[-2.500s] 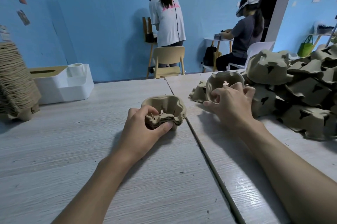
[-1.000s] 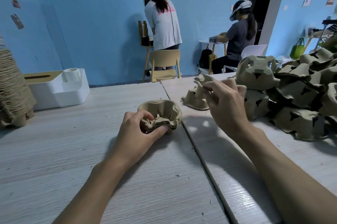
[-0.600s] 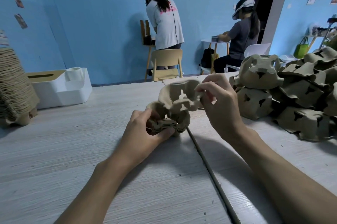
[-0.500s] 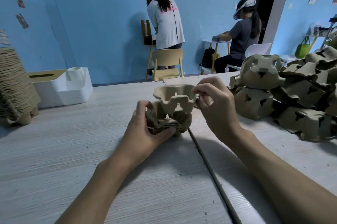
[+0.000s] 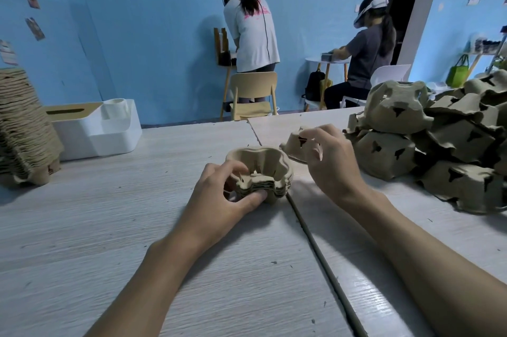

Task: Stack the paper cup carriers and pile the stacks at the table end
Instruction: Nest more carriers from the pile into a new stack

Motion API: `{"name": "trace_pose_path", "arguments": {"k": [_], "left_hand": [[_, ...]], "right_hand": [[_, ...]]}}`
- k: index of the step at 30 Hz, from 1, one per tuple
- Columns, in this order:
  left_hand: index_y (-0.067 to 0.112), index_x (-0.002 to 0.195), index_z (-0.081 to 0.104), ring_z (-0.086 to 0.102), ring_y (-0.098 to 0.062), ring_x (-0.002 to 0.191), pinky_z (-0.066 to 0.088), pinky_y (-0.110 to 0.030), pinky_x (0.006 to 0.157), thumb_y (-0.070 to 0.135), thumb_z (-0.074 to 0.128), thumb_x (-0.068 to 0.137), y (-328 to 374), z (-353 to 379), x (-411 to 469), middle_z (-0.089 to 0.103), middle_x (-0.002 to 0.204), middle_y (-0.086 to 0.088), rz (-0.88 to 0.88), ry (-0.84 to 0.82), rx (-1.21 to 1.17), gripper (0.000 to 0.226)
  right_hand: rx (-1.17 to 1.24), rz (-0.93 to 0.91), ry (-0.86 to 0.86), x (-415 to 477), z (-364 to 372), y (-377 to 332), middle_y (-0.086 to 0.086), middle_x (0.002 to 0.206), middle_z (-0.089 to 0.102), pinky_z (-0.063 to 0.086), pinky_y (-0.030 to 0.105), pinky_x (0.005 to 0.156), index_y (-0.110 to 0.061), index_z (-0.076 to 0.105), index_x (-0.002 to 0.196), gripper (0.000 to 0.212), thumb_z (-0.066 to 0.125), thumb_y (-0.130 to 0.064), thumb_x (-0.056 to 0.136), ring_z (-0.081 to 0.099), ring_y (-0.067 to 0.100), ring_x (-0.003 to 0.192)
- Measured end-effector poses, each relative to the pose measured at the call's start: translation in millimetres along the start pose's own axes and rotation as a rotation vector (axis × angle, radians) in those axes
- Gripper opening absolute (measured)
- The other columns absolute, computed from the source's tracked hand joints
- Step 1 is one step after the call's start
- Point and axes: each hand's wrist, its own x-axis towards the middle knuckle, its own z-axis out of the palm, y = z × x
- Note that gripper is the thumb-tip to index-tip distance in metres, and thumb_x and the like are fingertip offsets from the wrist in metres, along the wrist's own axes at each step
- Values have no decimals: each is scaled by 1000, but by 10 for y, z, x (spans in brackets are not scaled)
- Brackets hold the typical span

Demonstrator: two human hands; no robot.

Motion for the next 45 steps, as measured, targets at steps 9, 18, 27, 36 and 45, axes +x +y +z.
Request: {"name": "trace_pose_path", "arguments": {"k": [9, 18, 27, 36, 45], "left_hand": [[43, 105, 58, 48, 20, 93, 37, 3, 74, 47, 79, 77, -41, 3, 9, 50, 105, 12, 0, -21, 35, 35], [47, 101, 56, 48, 19, 95, 38, 2, 74, 48, 78, 78, -48, 10, 15, 50, 105, 14, 17, -22, 41, 32], [44, 104, 57, 48, 22, 94, 39, 2, 75, 46, 78, 79, -42, 8, 8, 50, 106, 13, 20, -25, 35, 32], [49, 100, 55, 48, 19, 95, 38, 2, 72, 47, 77, 79, -36, 4, 7, 51, 107, 16, 10, -29, 35, 30], [41, 106, 59, 50, 18, 94, 40, 1, 74, 45, 77, 79, -65, 19, 8, 52, 107, 14, 7, -19, 43, 33]], "right_hand": [[-221, 297, -303, 465, 249, 266, 6, 147, 44, 28, 45, 107, -24, 41, 143, 58, 57, -45, 91, 32, 30, 136], [-282, 352, -347, 513, 268, 360, 6, 129, 60, 25, 42, 93, -25, 55, 127, 40, 52, -48, 95, 32, 31, 128], [-14, 162, -139, 255, 31, 280, 10, 124, 52, 39, 50, 102, -16, 41, 143, 68, 74, -21, 83, 45, 29, 118], [78, 82, -276, 190, -79, 261, -4, 124, 22, 39, 35, 108, -24, 34, 145, 93, 81, -38, 66, 41, 21, 115], [266, 243, -210, 235, -198, 214, 3, 111, 56, 50, 46, 90, -17, 43, 117, 48, 67, -46, 87, 57, 20, 93]]}}
